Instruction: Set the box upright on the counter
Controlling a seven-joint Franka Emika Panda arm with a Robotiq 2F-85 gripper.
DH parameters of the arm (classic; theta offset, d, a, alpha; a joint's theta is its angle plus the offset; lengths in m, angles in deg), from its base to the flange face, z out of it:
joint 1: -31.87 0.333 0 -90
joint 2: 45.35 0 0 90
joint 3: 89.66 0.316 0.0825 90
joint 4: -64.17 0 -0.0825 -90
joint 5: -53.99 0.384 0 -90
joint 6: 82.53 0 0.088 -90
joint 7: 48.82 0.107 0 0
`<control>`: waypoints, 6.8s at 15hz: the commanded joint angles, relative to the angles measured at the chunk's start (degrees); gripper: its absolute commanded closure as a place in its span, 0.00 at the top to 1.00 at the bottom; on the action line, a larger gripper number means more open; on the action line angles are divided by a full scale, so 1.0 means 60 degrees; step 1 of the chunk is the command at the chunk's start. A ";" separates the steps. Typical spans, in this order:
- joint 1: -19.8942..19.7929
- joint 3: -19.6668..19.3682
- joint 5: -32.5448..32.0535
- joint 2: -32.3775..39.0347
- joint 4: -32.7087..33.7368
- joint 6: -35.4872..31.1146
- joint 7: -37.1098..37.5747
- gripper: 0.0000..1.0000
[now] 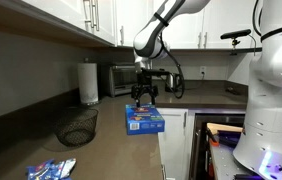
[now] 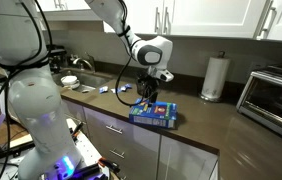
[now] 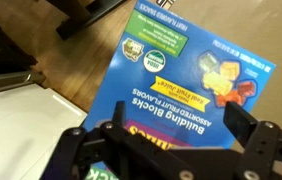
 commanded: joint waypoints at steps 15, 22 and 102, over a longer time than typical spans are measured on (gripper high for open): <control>-0.1816 -0.0987 0.0934 0.2262 0.4728 0.4860 -0.6351 1.00; -0.2070 -0.0613 0.1297 0.3519 0.5411 0.4426 -0.6410 1.00; -0.0601 0.0416 -0.5209 -0.2219 0.0502 0.0461 -0.0572 0.03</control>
